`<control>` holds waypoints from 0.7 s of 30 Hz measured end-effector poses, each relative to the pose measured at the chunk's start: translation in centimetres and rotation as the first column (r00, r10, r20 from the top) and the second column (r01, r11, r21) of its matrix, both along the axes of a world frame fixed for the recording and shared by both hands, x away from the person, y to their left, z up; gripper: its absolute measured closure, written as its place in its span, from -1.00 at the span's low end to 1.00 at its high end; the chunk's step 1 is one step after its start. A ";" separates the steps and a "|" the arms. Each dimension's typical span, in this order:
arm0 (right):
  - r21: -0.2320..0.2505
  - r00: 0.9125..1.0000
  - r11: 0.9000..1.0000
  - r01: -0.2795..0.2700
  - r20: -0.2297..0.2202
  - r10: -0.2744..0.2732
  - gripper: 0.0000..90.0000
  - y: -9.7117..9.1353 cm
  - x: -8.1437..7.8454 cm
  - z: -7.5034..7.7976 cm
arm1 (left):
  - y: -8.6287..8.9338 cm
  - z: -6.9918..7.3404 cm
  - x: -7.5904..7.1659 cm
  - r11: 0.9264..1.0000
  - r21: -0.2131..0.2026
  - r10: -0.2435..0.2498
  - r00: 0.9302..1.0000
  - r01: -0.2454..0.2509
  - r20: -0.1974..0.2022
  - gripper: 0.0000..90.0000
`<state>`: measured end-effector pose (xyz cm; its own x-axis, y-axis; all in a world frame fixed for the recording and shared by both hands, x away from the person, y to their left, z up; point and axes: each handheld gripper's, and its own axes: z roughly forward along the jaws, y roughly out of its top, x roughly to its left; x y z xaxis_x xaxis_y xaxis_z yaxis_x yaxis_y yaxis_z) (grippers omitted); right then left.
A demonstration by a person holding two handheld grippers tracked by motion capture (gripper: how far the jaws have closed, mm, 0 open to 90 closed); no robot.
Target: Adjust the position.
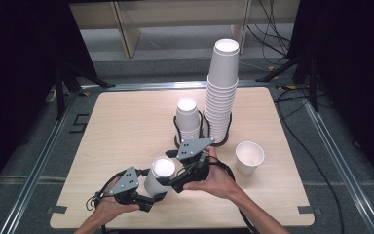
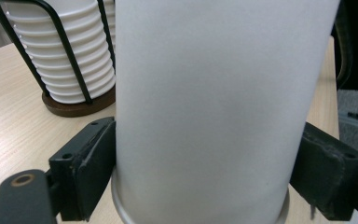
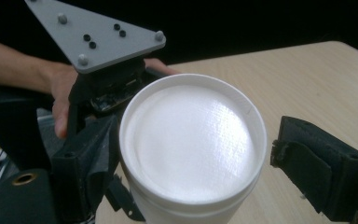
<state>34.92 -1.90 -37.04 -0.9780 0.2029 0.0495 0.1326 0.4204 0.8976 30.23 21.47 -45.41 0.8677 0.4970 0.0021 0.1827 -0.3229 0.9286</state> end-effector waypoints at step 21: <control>-0.289 0.990 0.947 -0.137 -0.010 0.140 -0.63 2.7 0.1 0.5 | 0.0 0.1 -0.2 0.994 0.103 -0.039 0.999 0.038 0.000 -0.68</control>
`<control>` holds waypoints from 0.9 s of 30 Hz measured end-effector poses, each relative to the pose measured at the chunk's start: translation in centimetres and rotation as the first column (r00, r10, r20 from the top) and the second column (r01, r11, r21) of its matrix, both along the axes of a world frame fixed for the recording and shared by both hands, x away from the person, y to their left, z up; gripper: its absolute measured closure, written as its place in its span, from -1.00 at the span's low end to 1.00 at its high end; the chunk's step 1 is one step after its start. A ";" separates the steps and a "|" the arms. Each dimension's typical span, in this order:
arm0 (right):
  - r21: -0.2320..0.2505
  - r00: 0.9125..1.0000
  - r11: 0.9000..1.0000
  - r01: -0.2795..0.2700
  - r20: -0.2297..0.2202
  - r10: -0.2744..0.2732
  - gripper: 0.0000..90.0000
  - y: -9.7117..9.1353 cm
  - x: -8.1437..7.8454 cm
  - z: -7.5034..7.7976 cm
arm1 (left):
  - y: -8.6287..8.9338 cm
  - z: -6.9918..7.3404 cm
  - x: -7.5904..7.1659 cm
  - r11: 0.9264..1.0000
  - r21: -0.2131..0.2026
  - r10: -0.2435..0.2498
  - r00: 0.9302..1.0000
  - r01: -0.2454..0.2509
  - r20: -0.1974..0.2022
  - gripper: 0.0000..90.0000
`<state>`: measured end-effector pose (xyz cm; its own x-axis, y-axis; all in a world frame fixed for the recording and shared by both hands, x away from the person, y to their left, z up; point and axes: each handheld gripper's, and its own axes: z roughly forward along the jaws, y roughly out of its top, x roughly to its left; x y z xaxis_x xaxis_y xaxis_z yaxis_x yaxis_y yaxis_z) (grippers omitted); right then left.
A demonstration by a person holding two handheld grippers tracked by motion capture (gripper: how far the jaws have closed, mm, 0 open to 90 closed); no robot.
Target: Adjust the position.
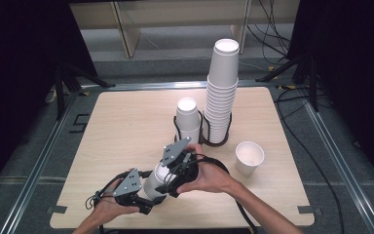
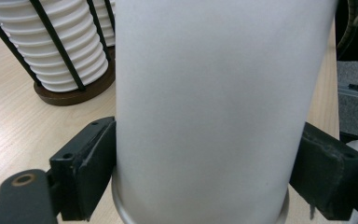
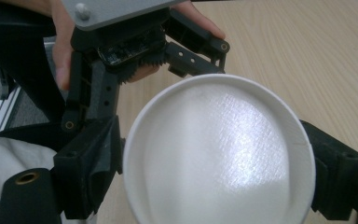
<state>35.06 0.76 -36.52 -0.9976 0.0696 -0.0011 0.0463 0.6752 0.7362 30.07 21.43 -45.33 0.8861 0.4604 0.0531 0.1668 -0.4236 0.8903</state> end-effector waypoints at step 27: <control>-0.054 0.998 0.998 -0.037 -0.047 0.035 -0.46 0.2 0.3 0.3 | 0.0 -0.1 -0.1 0.999 -0.039 -0.016 1.000 0.017 0.009 -0.76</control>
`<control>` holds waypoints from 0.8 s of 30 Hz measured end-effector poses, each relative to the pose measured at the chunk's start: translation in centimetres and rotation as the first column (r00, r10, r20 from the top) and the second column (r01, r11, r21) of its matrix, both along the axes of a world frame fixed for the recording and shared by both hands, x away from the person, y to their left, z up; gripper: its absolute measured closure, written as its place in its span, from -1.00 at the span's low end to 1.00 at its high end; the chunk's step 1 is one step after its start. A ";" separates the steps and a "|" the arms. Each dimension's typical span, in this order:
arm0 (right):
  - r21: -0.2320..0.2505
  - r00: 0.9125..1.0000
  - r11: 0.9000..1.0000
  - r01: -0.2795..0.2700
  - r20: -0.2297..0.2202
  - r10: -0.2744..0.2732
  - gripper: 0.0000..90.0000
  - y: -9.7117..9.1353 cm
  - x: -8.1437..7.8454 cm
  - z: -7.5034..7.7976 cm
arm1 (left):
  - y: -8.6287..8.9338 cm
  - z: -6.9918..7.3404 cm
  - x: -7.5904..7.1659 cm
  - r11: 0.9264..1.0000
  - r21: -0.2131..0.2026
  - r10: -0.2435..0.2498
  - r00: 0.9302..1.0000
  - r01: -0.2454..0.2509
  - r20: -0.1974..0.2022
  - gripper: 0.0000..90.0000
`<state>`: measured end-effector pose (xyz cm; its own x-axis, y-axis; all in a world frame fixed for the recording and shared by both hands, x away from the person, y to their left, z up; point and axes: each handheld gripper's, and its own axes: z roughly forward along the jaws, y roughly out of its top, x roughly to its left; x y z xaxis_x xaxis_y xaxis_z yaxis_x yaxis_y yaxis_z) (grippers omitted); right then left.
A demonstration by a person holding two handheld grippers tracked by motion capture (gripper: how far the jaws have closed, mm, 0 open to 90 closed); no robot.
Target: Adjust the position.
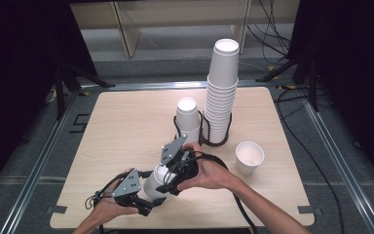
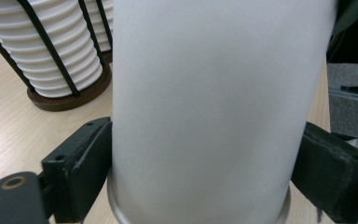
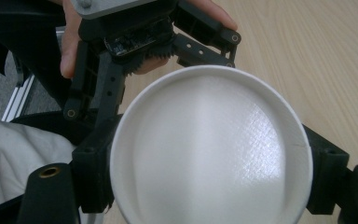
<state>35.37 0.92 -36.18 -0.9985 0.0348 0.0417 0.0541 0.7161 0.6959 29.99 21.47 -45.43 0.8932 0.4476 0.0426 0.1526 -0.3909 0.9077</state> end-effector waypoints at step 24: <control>0.325 0.978 0.923 0.207 -0.057 -0.199 -0.46 -7.1 2.1 0.8 | 1.5 0.5 0.8 0.977 -0.200 0.063 0.997 -0.072 -0.055 -0.67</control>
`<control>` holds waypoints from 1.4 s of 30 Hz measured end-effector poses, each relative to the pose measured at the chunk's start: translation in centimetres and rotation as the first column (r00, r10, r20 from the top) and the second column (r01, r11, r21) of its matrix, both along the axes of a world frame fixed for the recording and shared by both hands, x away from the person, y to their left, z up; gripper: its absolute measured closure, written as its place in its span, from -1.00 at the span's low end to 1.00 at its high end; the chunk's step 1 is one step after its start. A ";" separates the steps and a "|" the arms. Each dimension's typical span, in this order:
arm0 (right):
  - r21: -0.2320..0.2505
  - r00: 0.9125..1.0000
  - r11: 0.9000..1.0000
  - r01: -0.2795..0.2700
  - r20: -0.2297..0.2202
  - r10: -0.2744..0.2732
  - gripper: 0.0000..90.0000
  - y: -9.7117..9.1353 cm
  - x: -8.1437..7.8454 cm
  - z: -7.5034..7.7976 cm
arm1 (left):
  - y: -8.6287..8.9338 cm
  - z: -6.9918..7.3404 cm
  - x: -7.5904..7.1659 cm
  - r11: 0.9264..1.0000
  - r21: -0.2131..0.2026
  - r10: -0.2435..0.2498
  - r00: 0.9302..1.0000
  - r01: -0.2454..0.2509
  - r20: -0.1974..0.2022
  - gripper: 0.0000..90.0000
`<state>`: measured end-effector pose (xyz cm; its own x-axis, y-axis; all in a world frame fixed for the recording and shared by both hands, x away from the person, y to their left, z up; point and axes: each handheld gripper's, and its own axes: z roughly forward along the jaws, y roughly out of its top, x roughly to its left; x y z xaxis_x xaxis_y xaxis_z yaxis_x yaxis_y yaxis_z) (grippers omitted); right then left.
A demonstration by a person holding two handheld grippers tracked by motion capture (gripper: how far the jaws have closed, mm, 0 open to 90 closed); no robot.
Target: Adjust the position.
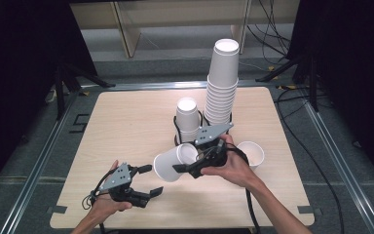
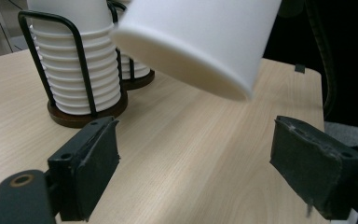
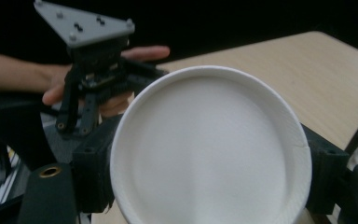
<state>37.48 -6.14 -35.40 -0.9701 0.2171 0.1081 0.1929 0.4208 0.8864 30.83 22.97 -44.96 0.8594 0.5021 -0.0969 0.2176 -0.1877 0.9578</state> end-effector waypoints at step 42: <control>0.252 0.990 0.963 -0.095 -0.076 0.117 -0.46 1.4 -0.6 -2.8 | -0.2 0.6 -0.5 0.999 -0.026 0.037 0.999 -0.036 0.039 -0.82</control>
